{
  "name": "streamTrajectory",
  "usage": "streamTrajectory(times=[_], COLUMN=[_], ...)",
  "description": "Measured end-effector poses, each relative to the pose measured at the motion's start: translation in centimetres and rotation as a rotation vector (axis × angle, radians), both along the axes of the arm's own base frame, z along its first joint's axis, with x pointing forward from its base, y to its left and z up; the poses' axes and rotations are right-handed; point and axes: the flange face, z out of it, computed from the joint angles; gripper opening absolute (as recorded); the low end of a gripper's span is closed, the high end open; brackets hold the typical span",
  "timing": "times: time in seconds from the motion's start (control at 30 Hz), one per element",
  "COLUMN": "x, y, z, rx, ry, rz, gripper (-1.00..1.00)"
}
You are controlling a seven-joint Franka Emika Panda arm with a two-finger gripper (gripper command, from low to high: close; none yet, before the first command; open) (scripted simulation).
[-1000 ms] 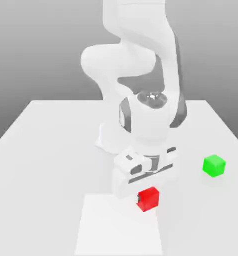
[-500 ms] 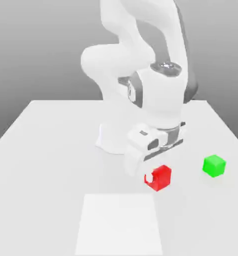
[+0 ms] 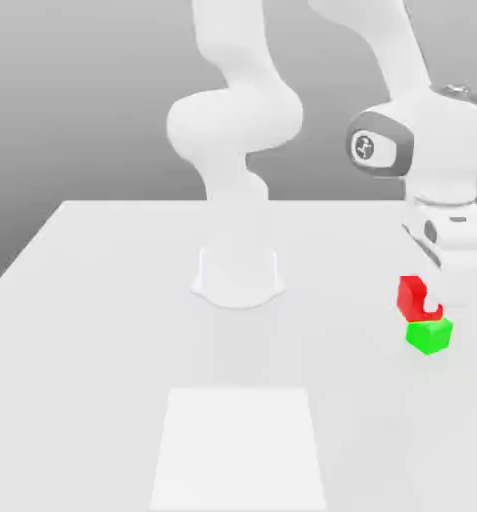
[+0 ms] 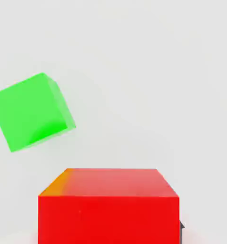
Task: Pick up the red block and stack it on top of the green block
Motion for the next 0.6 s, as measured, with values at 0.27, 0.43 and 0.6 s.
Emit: streamTrajectory(times=[0.27, 0.43, 0.6], x=[-4.0, -3.9, -4.2], y=[3.2, 3.2, 3.0], z=[-1.5, -4.3, -6.2], rx=[-0.015, -0.015, -0.013], ry=[-0.008, -0.009, -0.003], rz=[0.263, 0.262, 0.267], gripper=[-1.0, -1.0, 1.0])
